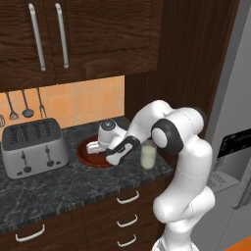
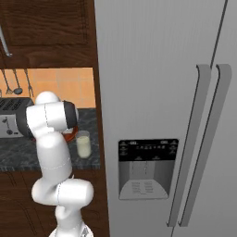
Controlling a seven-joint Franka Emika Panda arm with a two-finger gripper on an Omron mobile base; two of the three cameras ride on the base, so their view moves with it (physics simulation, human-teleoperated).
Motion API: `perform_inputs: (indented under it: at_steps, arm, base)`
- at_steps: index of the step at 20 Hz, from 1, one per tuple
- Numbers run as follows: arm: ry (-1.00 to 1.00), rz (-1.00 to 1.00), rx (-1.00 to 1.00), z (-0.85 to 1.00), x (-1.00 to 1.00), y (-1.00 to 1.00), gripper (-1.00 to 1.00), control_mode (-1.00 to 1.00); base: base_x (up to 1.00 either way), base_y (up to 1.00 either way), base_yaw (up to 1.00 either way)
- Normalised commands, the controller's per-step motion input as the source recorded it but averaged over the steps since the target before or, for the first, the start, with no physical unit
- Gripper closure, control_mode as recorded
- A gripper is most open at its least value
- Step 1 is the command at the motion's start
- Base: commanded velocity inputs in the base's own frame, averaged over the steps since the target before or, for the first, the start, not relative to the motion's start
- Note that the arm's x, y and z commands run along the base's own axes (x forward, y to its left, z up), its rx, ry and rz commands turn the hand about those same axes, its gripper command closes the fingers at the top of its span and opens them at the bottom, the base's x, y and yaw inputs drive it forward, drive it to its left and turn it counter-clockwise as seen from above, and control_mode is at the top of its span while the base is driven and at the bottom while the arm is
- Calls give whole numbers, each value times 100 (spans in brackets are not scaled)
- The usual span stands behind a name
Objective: Grab a lemon wedge from the fridge and one ice cube from the ice bowl, and put them in the glass of lemonade.
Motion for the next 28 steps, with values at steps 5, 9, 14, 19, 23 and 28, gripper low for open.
perform_inputs:
  at_steps: [5, 9, 14, 19, 23, 28]
  arm:
    - [0, 0, 0, 0, 9, 0, -100, -100]
    - [0, 0, 0, 0, 0, 1, -100, -100]
    - [0, 0, 0, 0, 17, 1, -100, -100]
    - [0, 0, 0, -1, -2, 1, -100, -100]
    - [0, 3, 0, 0, -3, 21, -100, -100]
    - [0, 2, 0, 2, 0, 18, -100, -100]
  base:
    - [0, 0, 0]
    - [0, 0, 0]
    - [0, 0, 0]
    - [0, 0, 0]
    - [0, 0, 0]
    - [0, 0, 0]
